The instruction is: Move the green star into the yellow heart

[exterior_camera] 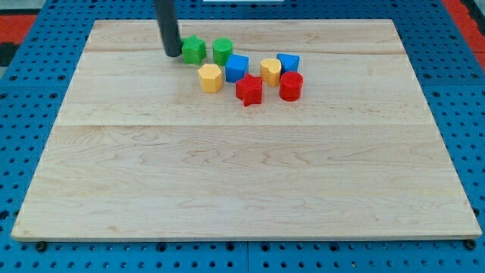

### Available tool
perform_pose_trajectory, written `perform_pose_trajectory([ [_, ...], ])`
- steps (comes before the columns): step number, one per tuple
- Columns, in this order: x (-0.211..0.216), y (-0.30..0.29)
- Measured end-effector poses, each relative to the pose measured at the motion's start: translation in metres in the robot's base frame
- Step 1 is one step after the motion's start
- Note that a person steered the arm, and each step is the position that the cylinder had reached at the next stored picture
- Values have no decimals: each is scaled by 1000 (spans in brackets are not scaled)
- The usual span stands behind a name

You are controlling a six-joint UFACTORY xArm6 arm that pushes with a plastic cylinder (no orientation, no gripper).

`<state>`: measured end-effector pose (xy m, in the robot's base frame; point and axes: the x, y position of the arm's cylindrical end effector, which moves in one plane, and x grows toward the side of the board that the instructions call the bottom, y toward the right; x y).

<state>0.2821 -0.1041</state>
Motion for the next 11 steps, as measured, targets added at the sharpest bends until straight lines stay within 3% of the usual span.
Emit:
perform_pose_trajectory([
  [2, 1, 76],
  [3, 1, 87],
  [4, -5, 55],
  [5, -40, 44],
  [6, -66, 59],
  [11, -16, 99],
])
